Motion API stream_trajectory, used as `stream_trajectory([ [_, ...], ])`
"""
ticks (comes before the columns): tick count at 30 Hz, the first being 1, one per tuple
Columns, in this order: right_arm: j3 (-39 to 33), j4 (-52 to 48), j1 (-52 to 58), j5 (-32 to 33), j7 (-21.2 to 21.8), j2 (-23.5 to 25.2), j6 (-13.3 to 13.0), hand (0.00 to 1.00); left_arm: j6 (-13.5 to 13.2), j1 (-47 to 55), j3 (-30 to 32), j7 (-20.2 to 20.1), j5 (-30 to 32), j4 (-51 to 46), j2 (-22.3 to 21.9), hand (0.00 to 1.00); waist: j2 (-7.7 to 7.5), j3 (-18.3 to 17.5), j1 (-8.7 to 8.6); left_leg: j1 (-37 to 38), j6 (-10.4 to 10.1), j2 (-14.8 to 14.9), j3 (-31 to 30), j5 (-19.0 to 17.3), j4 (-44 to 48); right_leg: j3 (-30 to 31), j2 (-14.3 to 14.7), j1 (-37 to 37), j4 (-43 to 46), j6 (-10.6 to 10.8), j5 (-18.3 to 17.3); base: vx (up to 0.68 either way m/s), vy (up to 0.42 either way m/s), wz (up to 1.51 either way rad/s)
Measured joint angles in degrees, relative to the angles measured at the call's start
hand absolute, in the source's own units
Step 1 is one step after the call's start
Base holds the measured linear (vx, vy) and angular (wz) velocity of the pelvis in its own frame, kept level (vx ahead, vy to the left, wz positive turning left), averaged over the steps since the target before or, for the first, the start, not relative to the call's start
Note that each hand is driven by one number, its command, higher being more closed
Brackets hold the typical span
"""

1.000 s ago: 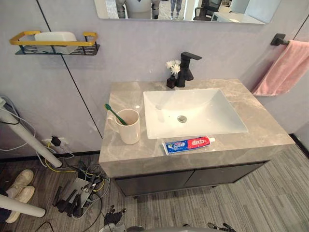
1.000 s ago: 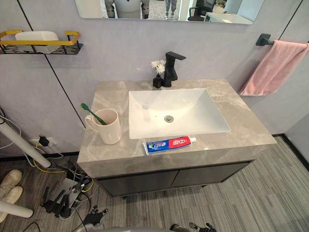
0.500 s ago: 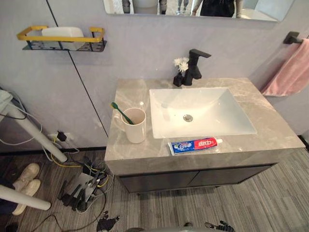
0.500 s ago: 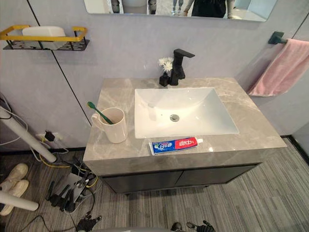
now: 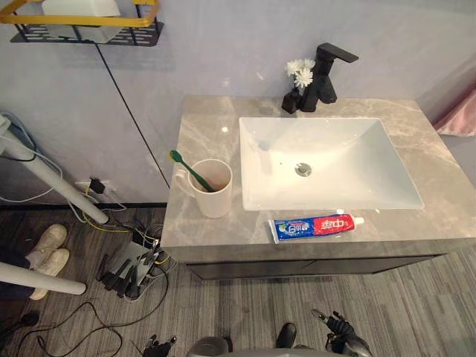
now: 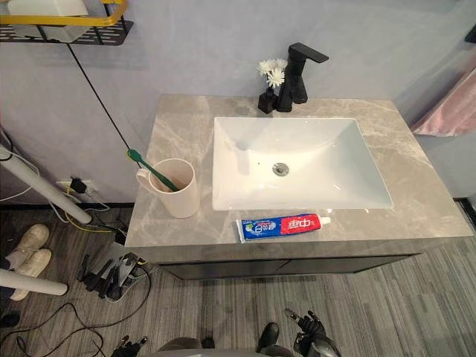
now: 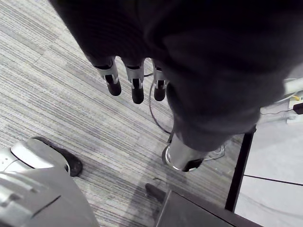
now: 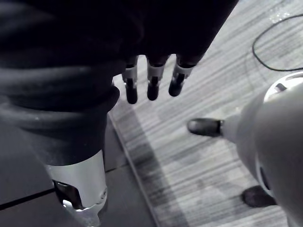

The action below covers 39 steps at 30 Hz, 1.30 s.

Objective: Organize washtable

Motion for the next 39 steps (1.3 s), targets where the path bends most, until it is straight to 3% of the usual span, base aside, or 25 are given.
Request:
stream_trajectory([
  [4,1.1,-0.9,-1.5,-0.7,0.0,-0.4,0.2,0.00,0.0,-1.7,-0.1,0.0,0.1,0.2,-0.1,0.00,1.34,1.3,0.06,-3.6,0.9,0.1,5.1,-0.4,3.1,2.9,-0.2,-5.8,3.1,-1.7,2.8,-0.09,0.121,-0.62],
  [5,1.9,-1.3,-1.6,-1.2,0.0,-0.5,0.5,0.00,0.0,-2.0,-0.2,0.0,0.1,0.1,-0.3,0.00,2.38,1.9,-0.09,-3.7,1.2,1.1,7.4,-0.5,3.2,1.3,-0.5,-7.2,7.6,-2.9,-0.4,-0.14,0.084,-0.24],
  [6,2.3,-1.4,-1.5,-1.4,0.1,-0.4,0.8,0.00,0.0,-2.1,-0.5,0.0,0.1,-0.2,-0.3,0.00,3.31,2.4,-0.12,-2.9,2.5,1.7,8.3,-0.2,2.0,-1.1,-0.6,-8.2,16.5,-3.2,-6.2,-0.12,0.078,-0.15],
  [7,2.3,-1.4,-1.4,-1.6,0.1,-0.1,0.9,0.00,0.0,-2.1,-0.5,0.0,0.1,-0.3,-0.3,0.00,3.45,2.4,-0.11,-2.3,2.9,1.8,8.6,0.1,1.1,-2.1,-0.8,-8.3,20.2,-3.4,-8.7,-0.04,0.065,-0.03],
  [8,2.3,-1.4,-1.2,-1.8,0.2,0.6,1.0,0.00,0.0,-2.0,-0.5,0.0,0.1,-0.4,0.3,0.00,3.04,2.3,0.03,-1.3,3.5,1.8,8.6,0.5,0.4,-3.4,-0.9,-7.5,27.4,-2.4,-13.9,0.05,0.003,0.01],
  [11,2.9,-1.4,-2.1,-1.7,0.3,0.6,1.0,0.00,0.1,-2.0,-0.6,-0.1,0.1,-0.4,0.7,0.00,1.50,2.1,0.35,-2.4,3.3,0.2,8.6,0.6,2.3,-1.6,-1.3,-4.7,26.1,-1.0,-18.3,0.00,-0.099,-0.03],
  [13,4.4,-1.4,-3.2,-1.7,0.2,-0.2,0.9,0.00,0.1,-2.8,-1.2,-0.1,0.0,-0.4,-0.2,0.00,1.10,1.9,1.53,-3.8,1.5,-0.6,8.6,1.7,3.8,-1.5,-1.2,-2.2,19.2,-0.8,-18.3,-0.02,-0.120,-0.14],
  [16,7.0,-1.1,-5.3,-1.3,0.0,-1.3,0.5,0.00,0.0,-3.5,-2.4,0.0,-1.3,-0.5,-1.0,0.00,1.96,1.6,1.94,-7.1,0.1,-0.2,6.6,4.1,6.5,-1.8,1.6,2.3,5.7,-1.9,-10.4,-0.02,-0.115,-0.06],
  [17,7.7,-1.1,-6.2,-0.8,-0.1,-1.5,0.2,0.00,0.0,-3.8,-2.6,0.1,-2.7,-0.4,-1.1,0.00,1.99,1.7,2.45,-8.9,-0.6,-0.2,5.8,4.5,8.7,-2.1,1.6,2.9,4.2,-2.3,-9.4,-0.05,-0.072,0.02],
  [18,7.9,-1.1,-6.2,-0.5,-0.1,-1.3,0.1,0.00,-0.1,-4.1,-2.6,0.1,-3.4,-0.3,-1.1,0.00,1.31,2.2,2.74,-10.1,-0.4,-0.4,4.5,3.3,10.0,-2.8,0.8,3.1,4.2,-2.4,-9.3,-0.09,-0.085,0.44],
  [19,8.0,-1.2,-6.2,-0.4,-0.4,-1.8,0.0,0.00,-0.2,-4.7,-2.7,0.3,-4.6,-0.3,-1.1,0.00,2.20,2.6,2.72,-10.8,-0.1,0.8,1.2,2.6,7.9,-4.7,0.7,4.4,4.5,-2.4,-9.3,-0.08,-0.052,0.64],
  [20,8.0,-1.2,-6.1,-0.3,-0.6,-2.2,-0.2,0.00,-0.2,-4.8,-3.0,0.7,-5.0,-0.3,-1.2,0.00,2.71,2.8,2.51,-10.8,-2.3,2.5,1.0,4.9,5.5,-5.9,1.2,5.0,4.7,-2.4,-9.4,-0.08,-0.045,0.88],
  [21,8.0,-1.2,-5.5,0.1,-1.0,-3.4,-0.6,0.00,-0.6,-4.8,-4.3,1.3,-5.7,-0.4,-1.4,0.00,3.41,3.1,2.93,-10.8,-2.3,3.7,2.6,7.9,3.8,-8.3,0.5,5.5,5.8,-1.5,-10.7,-0.05,0.052,0.69],
  [22,8.0,-1.4,-5.7,0.1,-1.1,-3.4,-0.7,0.00,-1.0,-4.8,-4.9,1.4,-6.1,-0.5,-1.3,0.00,3.18,3.2,2.99,-11.1,-3.4,3.3,2.6,8.6,3.9,-8.6,0.0,5.3,6.5,-1.4,-10.8,-0.07,0.116,0.74],
  [26,7.8,-2.0,-5.8,0.2,-1.1,-3.4,-1.1,0.00,-1.3,-2.8,-5.1,2.4,-9.2,-1.0,-1.2,0.00,3.00,3.3,3.12,-11.6,-3.4,1.4,0.1,9.5,3.2,-10.0,-1.9,4.2,9.0,-0.7,-11.6,-0.08,0.118,0.27],
  [27,7.8,-2.0,-5.4,0.3,-1.1,-3.4,-1.2,0.00,-1.3,-2.2,-4.4,2.5,-9.5,-1.5,-1.2,0.00,3.00,3.3,2.85,-10.6,-2.8,0.8,-0.5,9.9,1.0,-10.0,-2.3,4.2,9.5,-0.6,-11.7,-0.09,0.097,0.14],
  [28,7.6,-2.0,-4.5,0.3,-1.1,-3.4,-1.2,0.00,-2.0,-2.2,-3.2,3.0,-9.8,-1.6,-1.1,0.00,2.82,3.2,2.76,-9.7,-0.9,0.1,-0.8,11.3,-2.0,-10.4,-2.8,4.1,9.4,-0.5,-11.7,-0.12,0.092,0.19],
  [29,7.6,-2.0,-4.1,0.3,-1.1,-3.3,-1.2,0.00,-2.3,-2.2,-2.6,3.4,-10.0,-1.7,-1.1,0.00,2.69,3.1,2.73,-9.4,-0.6,-0.2,-0.9,11.7,-3.2,-10.6,-3.0,3.9,9.4,-0.4,-11.6,-0.11,0.060,0.20],
  [35,4.1,-1.0,0.3,-0.1,-1.2,-2.0,-0.9,0.00,-2.4,-0.5,4.9,5.0,-11.6,-1.8,-0.8,0.00,1.96,0.7,1.35,-2.7,-0.9,-2.3,-2.4,19.6,-18.0,-11.8,-4.1,4.6,7.6,0.4,-10.6,-0.04,0.014,0.11],
  [39,2.9,0.5,1.3,-0.7,-1.2,-1.4,-0.5,0.00,-2.4,-0.5,9.1,5.2,-14.3,-1.8,-0.9,0.00,1.82,-1.1,1.30,-1.0,-0.9,-2.3,-2.3,19.9,-19.8,-11.6,-3.8,5.5,6.6,0.9,-10.2,0.02,0.001,-0.05],
])
